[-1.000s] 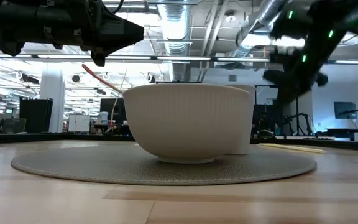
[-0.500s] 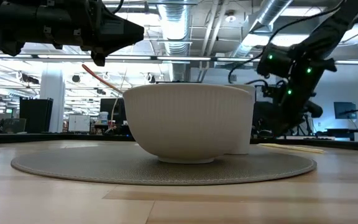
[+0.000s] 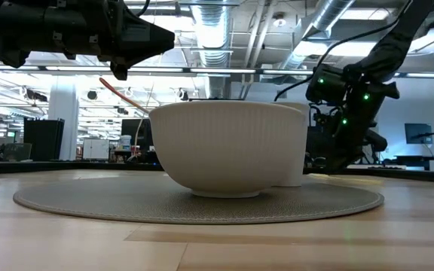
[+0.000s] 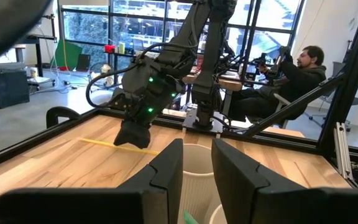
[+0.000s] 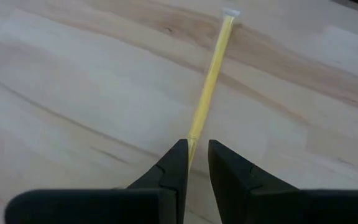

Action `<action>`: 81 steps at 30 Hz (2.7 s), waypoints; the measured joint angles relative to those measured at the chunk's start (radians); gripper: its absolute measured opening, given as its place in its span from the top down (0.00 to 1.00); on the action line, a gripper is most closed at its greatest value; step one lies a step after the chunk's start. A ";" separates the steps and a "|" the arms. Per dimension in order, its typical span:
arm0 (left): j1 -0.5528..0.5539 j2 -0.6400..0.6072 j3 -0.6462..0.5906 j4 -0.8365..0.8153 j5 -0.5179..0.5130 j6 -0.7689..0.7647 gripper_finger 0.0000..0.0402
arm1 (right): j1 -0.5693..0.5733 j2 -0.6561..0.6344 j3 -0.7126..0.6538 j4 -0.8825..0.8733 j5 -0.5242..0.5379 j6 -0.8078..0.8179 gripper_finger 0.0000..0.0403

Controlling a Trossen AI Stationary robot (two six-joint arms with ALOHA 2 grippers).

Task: Pick & Place Utensil
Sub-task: Put the yellow straw into the gray cup

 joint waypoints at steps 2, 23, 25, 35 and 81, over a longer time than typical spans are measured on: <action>0.000 0.000 0.000 0.000 0.000 0.000 0.79 | 0.000 -0.001 0.000 0.000 0.000 0.000 0.86; 0.000 0.000 0.000 0.000 0.000 0.000 0.79 | 0.002 -0.020 0.000 0.027 0.003 0.006 0.86; 0.000 0.000 0.000 0.000 0.000 0.000 0.79 | 0.000 0.006 0.000 0.045 0.003 0.018 0.86; 0.000 0.000 0.000 0.000 0.000 0.000 0.79 | 0.001 0.105 0.003 0.133 0.029 -0.004 0.88; 0.000 0.000 0.000 -0.013 0.000 0.000 0.79 | 0.577 0.012 0.000 1.434 -0.171 -0.838 1.00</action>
